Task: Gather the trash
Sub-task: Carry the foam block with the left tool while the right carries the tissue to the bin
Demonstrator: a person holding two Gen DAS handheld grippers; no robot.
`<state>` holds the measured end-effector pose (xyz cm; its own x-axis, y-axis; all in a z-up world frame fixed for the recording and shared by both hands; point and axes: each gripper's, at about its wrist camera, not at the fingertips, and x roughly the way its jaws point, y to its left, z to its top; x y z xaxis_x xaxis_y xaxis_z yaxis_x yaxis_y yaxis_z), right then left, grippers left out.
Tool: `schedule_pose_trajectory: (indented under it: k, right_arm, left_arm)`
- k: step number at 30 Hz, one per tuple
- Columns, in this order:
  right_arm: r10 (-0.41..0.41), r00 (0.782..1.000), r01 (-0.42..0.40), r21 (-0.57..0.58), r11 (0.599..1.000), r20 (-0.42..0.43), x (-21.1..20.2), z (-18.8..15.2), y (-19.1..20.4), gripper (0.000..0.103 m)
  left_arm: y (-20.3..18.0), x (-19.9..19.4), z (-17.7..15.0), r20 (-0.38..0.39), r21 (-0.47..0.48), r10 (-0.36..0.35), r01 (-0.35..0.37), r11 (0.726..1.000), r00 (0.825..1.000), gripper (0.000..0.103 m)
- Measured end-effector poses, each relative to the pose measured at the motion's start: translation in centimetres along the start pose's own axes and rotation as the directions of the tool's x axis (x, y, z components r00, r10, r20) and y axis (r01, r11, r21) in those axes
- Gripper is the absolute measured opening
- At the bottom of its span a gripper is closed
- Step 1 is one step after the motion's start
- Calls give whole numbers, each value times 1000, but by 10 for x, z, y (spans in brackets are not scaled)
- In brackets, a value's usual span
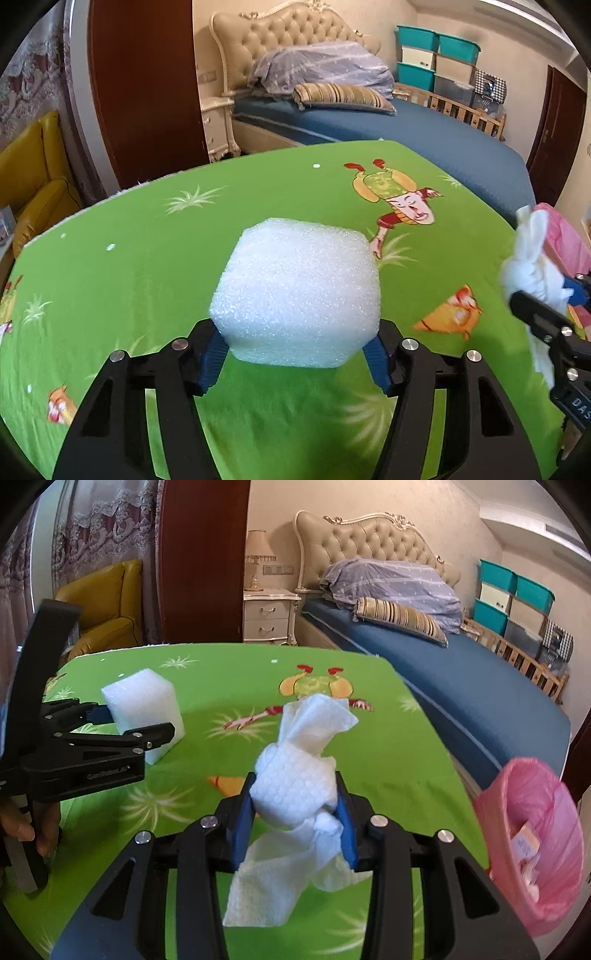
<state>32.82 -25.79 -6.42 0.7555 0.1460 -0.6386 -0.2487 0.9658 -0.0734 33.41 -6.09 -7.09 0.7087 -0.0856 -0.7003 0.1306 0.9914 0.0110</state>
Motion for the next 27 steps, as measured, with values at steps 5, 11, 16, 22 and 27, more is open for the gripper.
schedule_pose_trajectory:
  k: [5,11,16,22,27]
  right_arm:
    - [17,1000,-17,25,1000,-20,-10,-19,4,38]
    - [40,999,-40,22,999,-20,-29,-36,19,39]
    - [62,998,-62,21,998,-15,-48,-52,26,39]
    - [82,997,-82,12,997,-15,-66,-70,34,39]
    - [82,997,-82,-2,997,-3,-81,-79,41,39]
  left_arm:
    - [-7,-33,-17,71,3,37,-37,999,997,59]
    - [-6,-64,-39,93,-31,49,-46,998,994,59]
    - [-6,-86,-58,109,-47,59,-54,997,992,59]
    - [-10,-106,-76,120,-50,64,-59,997,991,59]
    - [-20,-118,-85,147,-30,69,-65,997,987,59]
